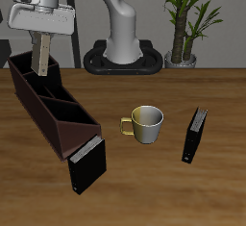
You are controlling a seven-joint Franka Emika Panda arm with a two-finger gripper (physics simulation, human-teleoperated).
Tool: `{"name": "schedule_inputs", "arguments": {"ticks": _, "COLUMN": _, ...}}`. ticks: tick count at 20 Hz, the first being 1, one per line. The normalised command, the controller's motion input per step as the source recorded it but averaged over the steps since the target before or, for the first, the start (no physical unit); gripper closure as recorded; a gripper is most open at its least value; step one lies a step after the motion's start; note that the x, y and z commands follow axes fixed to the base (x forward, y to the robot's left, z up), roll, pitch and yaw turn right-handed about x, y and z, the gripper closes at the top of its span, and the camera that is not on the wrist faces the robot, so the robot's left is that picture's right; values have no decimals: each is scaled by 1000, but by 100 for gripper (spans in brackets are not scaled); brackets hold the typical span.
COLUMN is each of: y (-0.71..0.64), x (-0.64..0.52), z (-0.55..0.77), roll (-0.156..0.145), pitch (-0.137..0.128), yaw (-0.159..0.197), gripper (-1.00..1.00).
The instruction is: Place the yellow book into the right desk caddy's back compartment
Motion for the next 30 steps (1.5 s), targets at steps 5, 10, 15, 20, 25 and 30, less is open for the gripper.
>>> {"name": "schedule_inputs", "arguments": {"ticks": 5, "y": -37, "x": -28, "z": -168, "roll": -3, "pitch": 19, "yaw": -11, "gripper": 100}}
{"name": "schedule_inputs", "arguments": {"ticks": 10, "y": -28, "x": -42, "z": -191, "roll": 2, "pitch": 12, "yaw": 8, "gripper": 100}}
{"name": "schedule_inputs", "arguments": {"ticks": 15, "y": -34, "x": 77, "z": -185, "roll": -11, "pitch": 21, "yaw": -10, "gripper": 100}}
{"name": "schedule_inputs", "arguments": {"ticks": 20, "y": 19, "x": 76, "z": -141, "roll": 11, "pitch": 11, "yaw": 7, "gripper": 100}}
{"name": "schedule_inputs", "arguments": {"ticks": 25, "y": -21, "x": 79, "z": -111, "roll": -1, "pitch": 16, "yaw": 0, "gripper": 100}}
{"name": "schedule_inputs", "arguments": {"ticks": 30, "y": 29, "x": 48, "z": -110, "roll": 3, "pitch": 17, "yaw": 0, "gripper": 100}}
